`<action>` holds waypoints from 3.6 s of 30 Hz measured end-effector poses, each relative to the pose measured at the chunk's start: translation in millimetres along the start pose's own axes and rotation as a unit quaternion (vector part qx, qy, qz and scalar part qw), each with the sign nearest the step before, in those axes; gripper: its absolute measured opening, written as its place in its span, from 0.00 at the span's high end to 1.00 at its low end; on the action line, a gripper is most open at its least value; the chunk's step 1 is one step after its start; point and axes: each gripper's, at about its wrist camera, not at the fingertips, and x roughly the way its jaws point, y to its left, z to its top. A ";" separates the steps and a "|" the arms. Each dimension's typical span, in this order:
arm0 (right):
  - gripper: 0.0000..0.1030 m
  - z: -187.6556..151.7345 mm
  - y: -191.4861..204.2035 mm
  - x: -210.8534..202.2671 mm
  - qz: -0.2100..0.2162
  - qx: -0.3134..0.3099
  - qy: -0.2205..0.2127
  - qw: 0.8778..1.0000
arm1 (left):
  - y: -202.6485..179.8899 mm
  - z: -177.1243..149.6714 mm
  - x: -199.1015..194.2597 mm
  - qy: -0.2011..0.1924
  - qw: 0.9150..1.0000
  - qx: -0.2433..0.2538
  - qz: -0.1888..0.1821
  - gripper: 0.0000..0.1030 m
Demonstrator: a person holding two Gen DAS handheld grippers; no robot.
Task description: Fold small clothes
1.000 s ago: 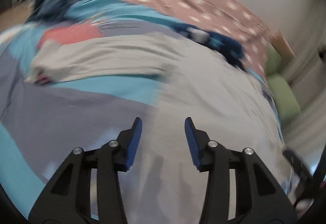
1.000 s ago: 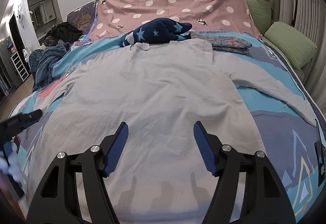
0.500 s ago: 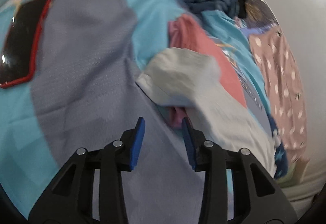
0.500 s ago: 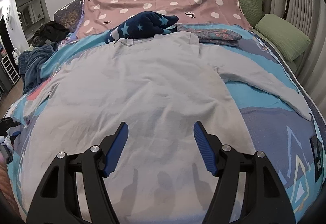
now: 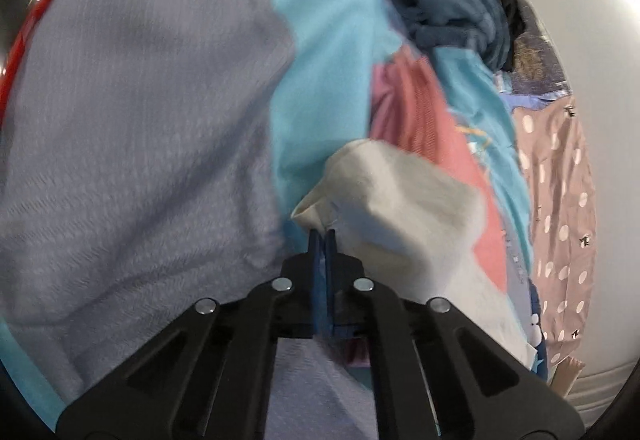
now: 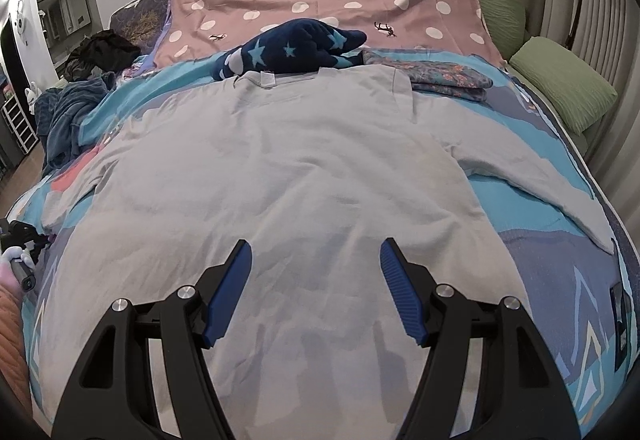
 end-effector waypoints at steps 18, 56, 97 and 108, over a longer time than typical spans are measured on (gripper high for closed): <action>0.33 1.3 -7.1 -0.3 0.021 0.018 -0.009 1.000 | -190.3 -46.1 -106.3 -0.035 0.959 0.240 -0.145 0.98; 0.33 118.3 -15.7 160.4 0.196 0.085 0.147 0.966 | -296.5 -474.2 -57.6 0.120 0.644 0.740 -0.152 0.44; 0.81 133.5 -141.0 121.5 0.162 0.088 0.099 0.978 | -342.0 -563.0 -75.3 0.221 0.623 0.711 -0.241 0.73; 0.72 121.2 -94.5 106.4 0.145 0.006 0.130 0.981 | -270.3 -390.2 -101.8 0.071 0.753 0.642 -0.124 0.50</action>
